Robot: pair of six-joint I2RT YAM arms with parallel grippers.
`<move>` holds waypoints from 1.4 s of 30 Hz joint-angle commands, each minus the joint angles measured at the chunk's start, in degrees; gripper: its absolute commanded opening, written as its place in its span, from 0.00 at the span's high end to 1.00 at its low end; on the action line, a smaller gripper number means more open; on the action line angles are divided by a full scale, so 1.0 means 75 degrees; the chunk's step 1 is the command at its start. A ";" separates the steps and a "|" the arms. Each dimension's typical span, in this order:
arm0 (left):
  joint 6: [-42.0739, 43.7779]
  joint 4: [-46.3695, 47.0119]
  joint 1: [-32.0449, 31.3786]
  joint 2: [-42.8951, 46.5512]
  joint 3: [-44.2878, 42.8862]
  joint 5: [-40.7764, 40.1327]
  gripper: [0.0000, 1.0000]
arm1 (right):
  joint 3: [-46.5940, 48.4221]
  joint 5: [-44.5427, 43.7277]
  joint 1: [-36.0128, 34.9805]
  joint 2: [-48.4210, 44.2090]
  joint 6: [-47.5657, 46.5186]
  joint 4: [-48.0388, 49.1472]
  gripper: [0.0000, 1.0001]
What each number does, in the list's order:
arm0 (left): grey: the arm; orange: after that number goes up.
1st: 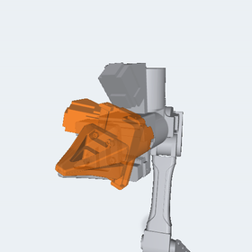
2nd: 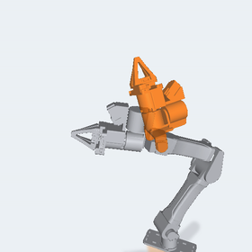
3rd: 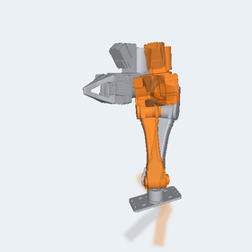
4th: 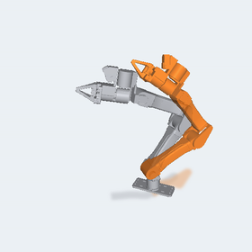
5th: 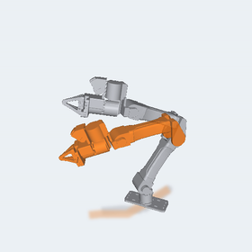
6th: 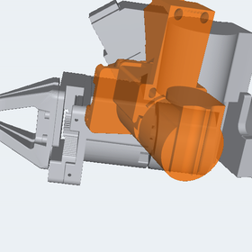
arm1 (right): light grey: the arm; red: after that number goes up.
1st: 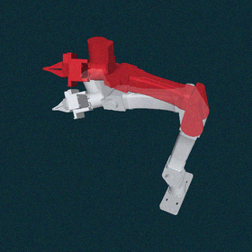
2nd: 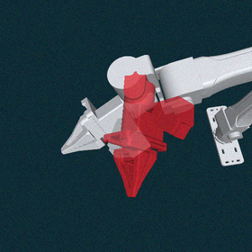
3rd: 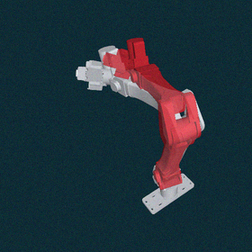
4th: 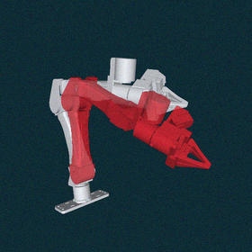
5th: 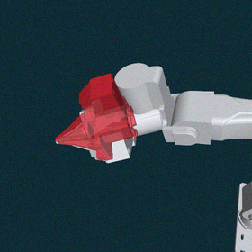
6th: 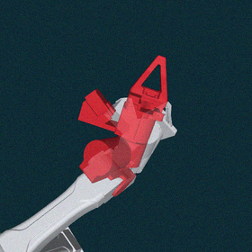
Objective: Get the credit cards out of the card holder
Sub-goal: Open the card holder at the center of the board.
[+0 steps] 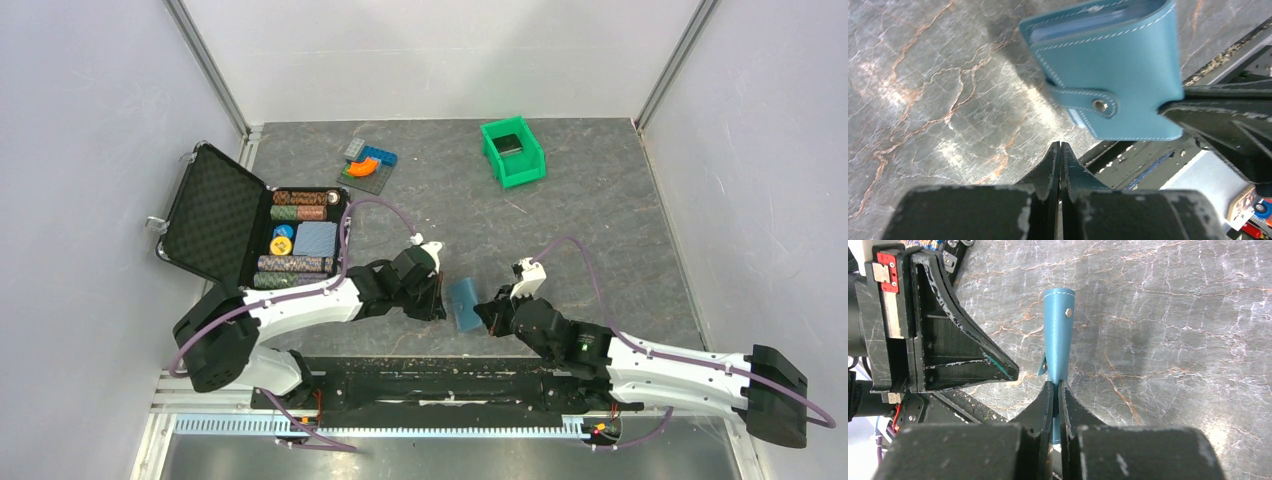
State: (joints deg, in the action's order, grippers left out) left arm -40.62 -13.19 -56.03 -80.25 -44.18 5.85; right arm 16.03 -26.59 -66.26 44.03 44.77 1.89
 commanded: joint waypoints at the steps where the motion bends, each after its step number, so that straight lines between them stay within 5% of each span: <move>1: 0.0102 -0.0003 0.0027 0.0264 0.0168 -0.0257 0.98 | -0.0028 -0.0373 -0.0026 -0.0085 0.0039 0.0093 1.00; 5: 0.0050 0.0440 0.0022 0.0406 0.0322 0.0080 0.96 | -0.0037 -0.0341 -0.0025 -0.0086 0.0111 0.0195 1.00; 8: 0.0077 0.0846 0.0021 0.0418 0.0327 0.0336 0.74 | 0.0028 -0.0120 -0.0026 0.0125 0.0125 0.0454 1.00; 13: 0.0393 0.0868 0.0004 0.0187 -0.0161 0.0758 0.53 | 0.0139 0.0299 -0.0043 0.0500 0.0117 0.0741 1.00; 22: 0.0392 0.0896 -0.0015 -0.0172 -0.0229 0.0603 0.41 | 0.0010 0.0449 -0.0039 0.0534 0.0237 0.0937 1.00; 30: 0.0363 0.0912 -0.0018 -0.0735 -0.0376 0.0577 0.43 | 0.0048 0.0555 -0.0036 0.0599 0.0129 0.0984 1.00; 42: 0.0441 0.0724 -0.0014 -0.0749 -0.0315 0.0286 0.67 | -0.0160 0.0572 -0.0040 0.0469 0.0005 0.1005 1.00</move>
State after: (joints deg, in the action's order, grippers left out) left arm -39.53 -8.19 -56.01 -85.78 -45.30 10.04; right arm 15.07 -22.41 -66.28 48.64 45.39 5.63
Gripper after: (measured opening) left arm 0.368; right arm 0.022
